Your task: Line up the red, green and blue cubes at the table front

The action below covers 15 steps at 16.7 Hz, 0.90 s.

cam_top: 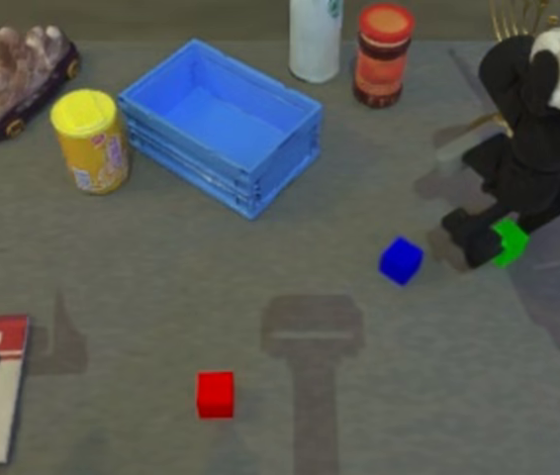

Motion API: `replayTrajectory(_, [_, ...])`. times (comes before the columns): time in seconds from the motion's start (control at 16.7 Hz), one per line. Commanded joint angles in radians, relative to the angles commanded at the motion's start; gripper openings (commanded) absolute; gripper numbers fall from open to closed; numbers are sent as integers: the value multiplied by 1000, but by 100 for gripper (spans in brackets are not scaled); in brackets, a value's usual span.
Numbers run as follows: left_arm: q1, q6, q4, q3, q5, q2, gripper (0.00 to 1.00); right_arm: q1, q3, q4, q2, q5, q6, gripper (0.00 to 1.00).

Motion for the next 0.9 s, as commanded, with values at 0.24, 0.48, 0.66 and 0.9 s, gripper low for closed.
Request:
replayTrajectory(0.24, [0, 0, 0, 0, 0, 0, 100, 0, 0, 0, 0, 0, 0, 17])
replayTrajectory(0.48, [0, 0, 0, 0, 0, 0, 100, 0, 0, 0, 0, 0, 0, 0])
replayTrajectory(0.66, [0, 0, 0, 0, 0, 0, 100, 0, 0, 0, 0, 0, 0, 0])
replayTrajectory(0.9, [0, 0, 0, 0, 0, 0, 100, -2, 5, -9, -23, -7, 6, 0])
